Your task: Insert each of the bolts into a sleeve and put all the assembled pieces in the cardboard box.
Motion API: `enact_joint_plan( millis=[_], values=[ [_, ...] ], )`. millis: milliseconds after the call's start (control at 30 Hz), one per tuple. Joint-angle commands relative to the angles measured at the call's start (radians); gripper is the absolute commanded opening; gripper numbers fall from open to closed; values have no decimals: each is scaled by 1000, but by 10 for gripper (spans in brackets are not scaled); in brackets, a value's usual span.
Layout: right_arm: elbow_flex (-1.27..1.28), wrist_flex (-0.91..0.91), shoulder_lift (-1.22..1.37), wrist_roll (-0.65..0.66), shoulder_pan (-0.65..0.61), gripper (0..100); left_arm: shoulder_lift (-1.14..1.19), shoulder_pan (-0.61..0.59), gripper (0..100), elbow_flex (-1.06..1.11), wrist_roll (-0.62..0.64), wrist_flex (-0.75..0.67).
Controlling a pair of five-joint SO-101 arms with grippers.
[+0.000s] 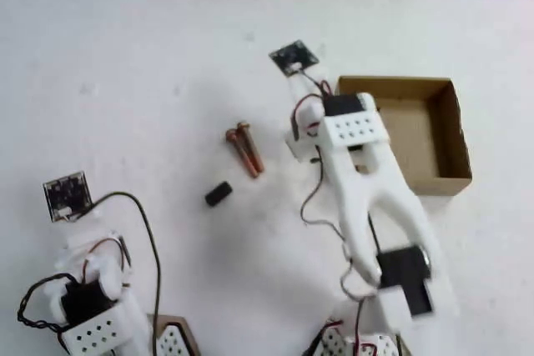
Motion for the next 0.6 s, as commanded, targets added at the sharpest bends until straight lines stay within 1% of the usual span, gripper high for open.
enact_joint_plan(
  millis=[0, 233, 333, 433, 567],
  values=[
    [-20, 117, -239, 2, 2, 17, -12, -1, 24, -3, -8, 0],
    [-15, 288, -526, 5, 5, 17, -12, -1, 24, -3, -8, -2],
    [61, 309, -647, 5, 5, 17, -12, -1, 24, -3, -5, -2],
    [207, 262, -766, 5, 5, 17, -12, 1, 24, -3, -3, -2],
    [436, 101, -926, 2, 5, 17, -12, 1, 24, -8, -6, -2]
  ],
)
